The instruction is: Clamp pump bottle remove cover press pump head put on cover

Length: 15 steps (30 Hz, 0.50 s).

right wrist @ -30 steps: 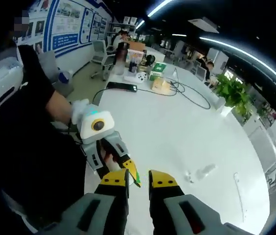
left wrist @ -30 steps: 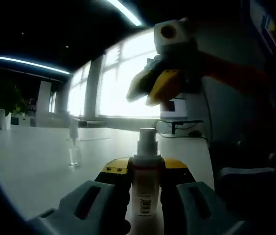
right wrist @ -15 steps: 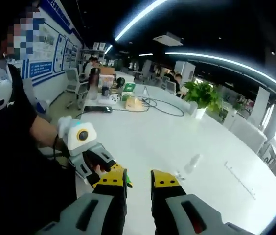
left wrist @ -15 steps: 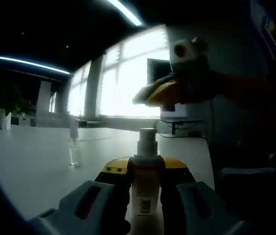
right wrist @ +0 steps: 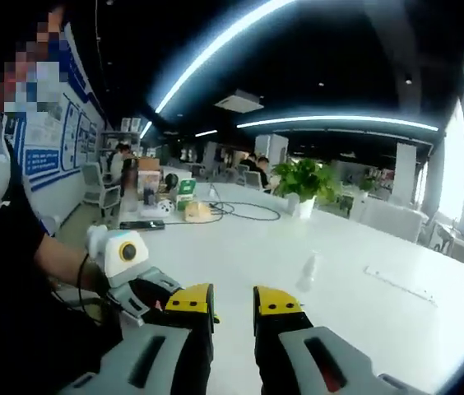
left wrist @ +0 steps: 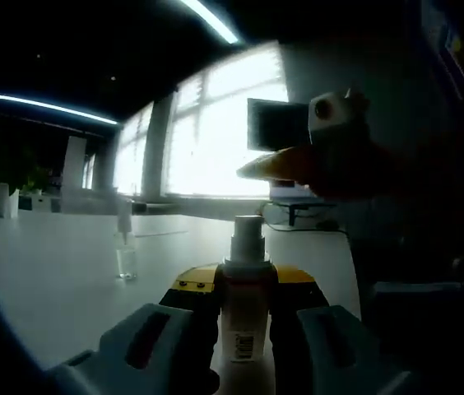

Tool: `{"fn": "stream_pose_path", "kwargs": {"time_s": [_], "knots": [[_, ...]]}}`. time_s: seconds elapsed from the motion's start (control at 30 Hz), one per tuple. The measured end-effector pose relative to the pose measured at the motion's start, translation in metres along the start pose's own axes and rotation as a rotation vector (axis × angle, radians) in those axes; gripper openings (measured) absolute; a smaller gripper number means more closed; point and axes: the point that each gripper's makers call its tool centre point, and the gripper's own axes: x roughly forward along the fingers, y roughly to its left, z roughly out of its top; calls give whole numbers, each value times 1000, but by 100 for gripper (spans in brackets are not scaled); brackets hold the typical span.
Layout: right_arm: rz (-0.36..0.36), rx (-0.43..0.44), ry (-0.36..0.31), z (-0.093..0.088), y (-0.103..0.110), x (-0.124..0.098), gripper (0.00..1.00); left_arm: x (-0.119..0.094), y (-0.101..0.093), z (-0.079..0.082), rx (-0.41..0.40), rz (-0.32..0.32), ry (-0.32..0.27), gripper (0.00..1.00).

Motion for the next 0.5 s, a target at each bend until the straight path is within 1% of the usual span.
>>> {"fn": "stream_pose_path", "kwargs": {"time_s": [0.1,0.17,0.27,0.33,0.4,0.47,0.5], "knots": [[-49,10,-32,-2,0,-8,14,0,-1,0,1,0,0,14],[-65,27,-55,-1,-1,-8,14,0,-1,0,2,0,0,14],[-79,40,-59,-6,-4,-8,14,0,0,0,1,0,0,14],[-99,47,-77,-6,-8,-10,14,0,-1,0,1,2,0,14],[-122,86,-114,-5,-8,-13,14,0,0,0,2,3,0,14],[-142,83,-130,-6,-10,-17,14,0,0,0,2,5,0,14],[-166,66,-135,-6,-12,-20,14,0,1,0,2,5,0,14]]}}
